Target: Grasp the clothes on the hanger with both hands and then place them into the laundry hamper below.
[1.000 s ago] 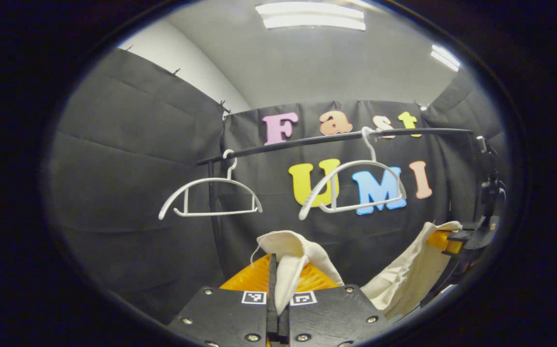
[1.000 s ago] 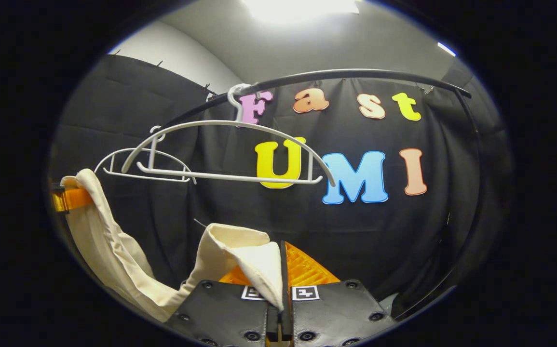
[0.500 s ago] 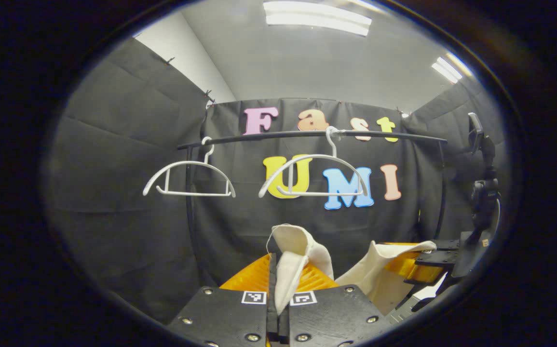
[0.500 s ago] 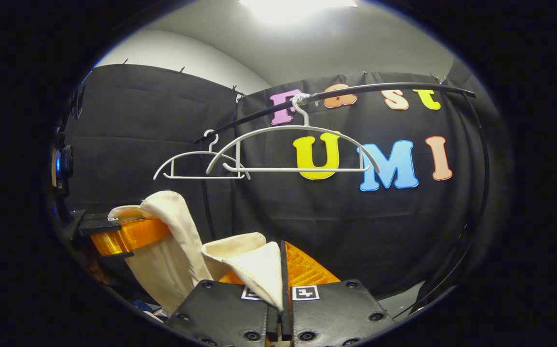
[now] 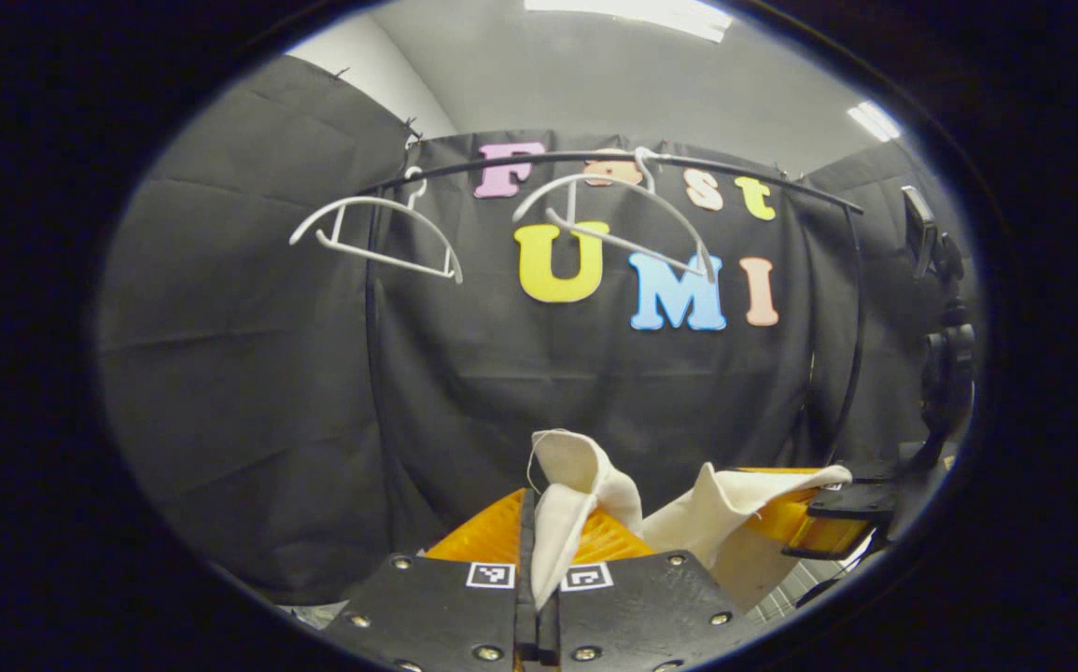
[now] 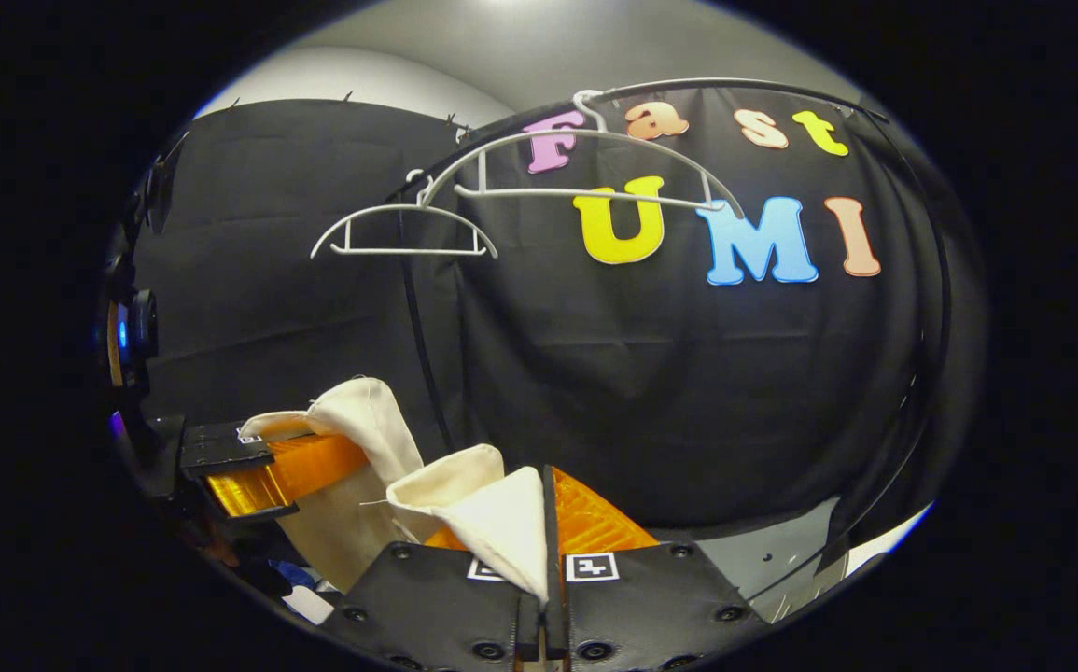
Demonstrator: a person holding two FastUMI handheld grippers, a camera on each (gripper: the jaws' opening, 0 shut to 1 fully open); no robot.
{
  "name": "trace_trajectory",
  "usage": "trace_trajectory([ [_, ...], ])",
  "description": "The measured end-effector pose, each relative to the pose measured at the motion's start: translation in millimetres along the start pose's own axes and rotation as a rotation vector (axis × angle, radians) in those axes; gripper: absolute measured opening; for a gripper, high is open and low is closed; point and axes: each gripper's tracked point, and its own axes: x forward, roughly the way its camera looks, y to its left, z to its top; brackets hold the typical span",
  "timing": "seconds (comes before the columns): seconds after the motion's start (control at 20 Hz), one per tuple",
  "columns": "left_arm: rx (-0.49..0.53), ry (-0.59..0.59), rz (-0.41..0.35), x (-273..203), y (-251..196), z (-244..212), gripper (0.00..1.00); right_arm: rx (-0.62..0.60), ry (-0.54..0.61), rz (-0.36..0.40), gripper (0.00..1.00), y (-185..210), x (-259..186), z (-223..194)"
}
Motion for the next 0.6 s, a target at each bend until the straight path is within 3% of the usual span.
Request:
trace_trajectory([
  [0.6, 0.085, 0.285, -0.009, 15, 12, -166, 0.02, 0.037, 0.261, -0.119, 0.08, -26, 5, -146],
])
